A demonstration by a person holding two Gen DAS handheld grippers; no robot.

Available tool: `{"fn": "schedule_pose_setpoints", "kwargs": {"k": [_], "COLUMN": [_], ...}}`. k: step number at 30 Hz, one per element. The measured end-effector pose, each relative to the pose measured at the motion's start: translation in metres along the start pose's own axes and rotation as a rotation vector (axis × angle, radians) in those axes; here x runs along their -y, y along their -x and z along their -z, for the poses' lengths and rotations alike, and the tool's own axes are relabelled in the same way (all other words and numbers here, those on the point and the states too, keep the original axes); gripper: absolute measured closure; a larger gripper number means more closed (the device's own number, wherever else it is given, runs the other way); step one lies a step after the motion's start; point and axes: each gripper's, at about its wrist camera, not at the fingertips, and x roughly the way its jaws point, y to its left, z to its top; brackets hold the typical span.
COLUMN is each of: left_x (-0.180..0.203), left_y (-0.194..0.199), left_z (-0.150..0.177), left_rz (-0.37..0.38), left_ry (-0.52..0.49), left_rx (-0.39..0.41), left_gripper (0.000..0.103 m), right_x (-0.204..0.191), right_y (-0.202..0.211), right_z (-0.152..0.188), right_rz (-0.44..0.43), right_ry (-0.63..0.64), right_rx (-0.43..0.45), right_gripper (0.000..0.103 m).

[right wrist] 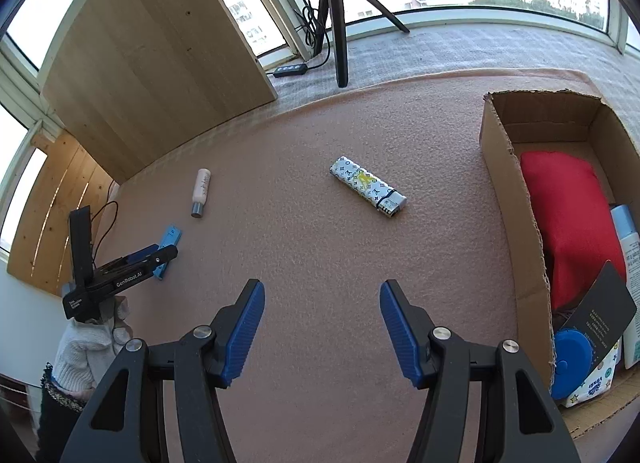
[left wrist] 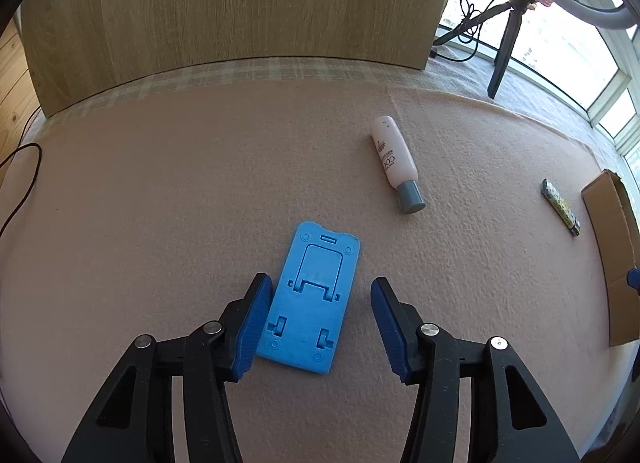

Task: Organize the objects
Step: 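Move the left tool over the blue phone stand, then close the left tool on the blue phone stand while the right tool closes on the white bottle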

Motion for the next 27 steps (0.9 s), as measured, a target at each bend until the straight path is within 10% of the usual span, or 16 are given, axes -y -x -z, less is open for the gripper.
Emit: {"fn": "schedule_pose_setpoints", "kwargs": {"k": [27], "left_x": [0.025], "left_y": [0.018], "left_z": [0.041], "left_rz": [0.014], "left_ry": [-0.025], "left_rx": [0.015], "left_gripper": [0.064], "right_x": [-0.055], "right_y": [-0.053], "right_z": [-0.047], "right_rz": [0.015], "right_ry": [0.138], "right_rx": [-0.022], "right_gripper": [0.047]}}
